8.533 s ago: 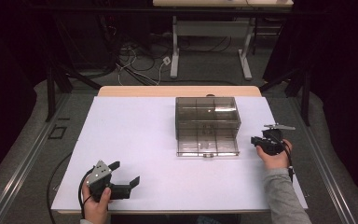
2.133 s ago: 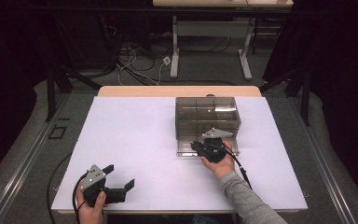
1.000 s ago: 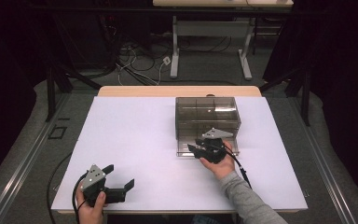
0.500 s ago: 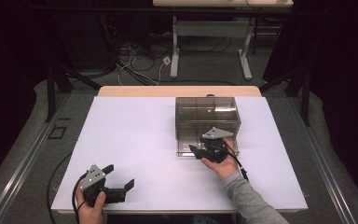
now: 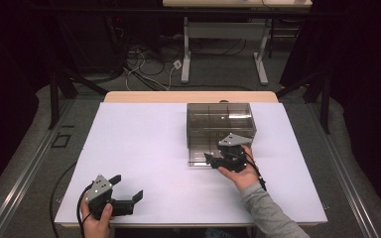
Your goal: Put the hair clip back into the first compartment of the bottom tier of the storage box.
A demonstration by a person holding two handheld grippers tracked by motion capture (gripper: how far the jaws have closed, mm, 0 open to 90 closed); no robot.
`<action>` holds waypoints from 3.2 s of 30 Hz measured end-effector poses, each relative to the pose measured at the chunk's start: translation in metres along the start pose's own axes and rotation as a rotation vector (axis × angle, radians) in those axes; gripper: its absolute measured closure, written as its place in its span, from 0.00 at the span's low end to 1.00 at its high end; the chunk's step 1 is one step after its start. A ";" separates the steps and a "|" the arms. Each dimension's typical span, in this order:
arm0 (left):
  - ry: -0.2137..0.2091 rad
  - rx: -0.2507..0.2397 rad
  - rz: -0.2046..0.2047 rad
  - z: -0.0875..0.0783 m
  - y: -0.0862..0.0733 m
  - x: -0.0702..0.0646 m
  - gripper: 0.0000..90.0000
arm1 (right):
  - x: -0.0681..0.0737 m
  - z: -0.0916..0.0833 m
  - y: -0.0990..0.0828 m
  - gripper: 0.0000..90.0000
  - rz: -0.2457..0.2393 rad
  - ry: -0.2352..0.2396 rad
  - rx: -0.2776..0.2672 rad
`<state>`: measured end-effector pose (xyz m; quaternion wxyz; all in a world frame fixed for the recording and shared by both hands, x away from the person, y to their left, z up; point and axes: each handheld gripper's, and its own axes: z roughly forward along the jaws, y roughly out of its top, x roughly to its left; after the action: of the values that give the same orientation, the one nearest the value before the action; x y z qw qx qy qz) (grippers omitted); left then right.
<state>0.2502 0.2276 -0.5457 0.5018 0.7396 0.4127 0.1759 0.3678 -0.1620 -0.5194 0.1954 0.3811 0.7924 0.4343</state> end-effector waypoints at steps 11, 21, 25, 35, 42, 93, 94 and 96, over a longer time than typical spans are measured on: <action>-0.005 0.000 -0.004 0.002 0.000 0.000 0.00 | -0.003 -0.003 -0.001 0.24 -0.021 -0.009 -0.011; -0.019 0.004 -0.001 0.006 0.002 -0.001 0.00 | -0.002 -0.007 -0.003 0.16 0.001 -0.007 -0.023; -0.026 0.003 0.003 0.008 0.003 -0.001 0.00 | -0.003 -0.009 -0.004 0.16 0.019 -0.020 -0.038; -0.049 -0.001 0.007 0.016 0.007 -0.003 0.00 | -0.004 -0.015 -0.010 0.19 0.006 -0.032 -0.031; -0.068 0.002 0.023 0.022 0.010 -0.004 0.00 | -0.003 -0.020 -0.017 0.29 -0.016 -0.036 -0.036; -0.092 0.002 0.039 0.029 0.015 -0.007 0.00 | -0.007 -0.051 -0.060 0.88 0.114 -0.107 -0.050; -0.092 0.002 0.039 0.029 0.015 -0.007 0.00 | -0.007 -0.050 -0.060 0.89 0.111 -0.111 -0.053; -0.090 0.004 0.043 0.029 0.015 -0.007 0.00 | -0.008 -0.049 -0.061 0.92 0.116 -0.108 -0.048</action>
<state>0.2722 0.2028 -0.5439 0.5147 0.7563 0.3740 0.1523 0.3149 -0.2149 -0.5435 0.2214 0.4447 0.7466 0.4425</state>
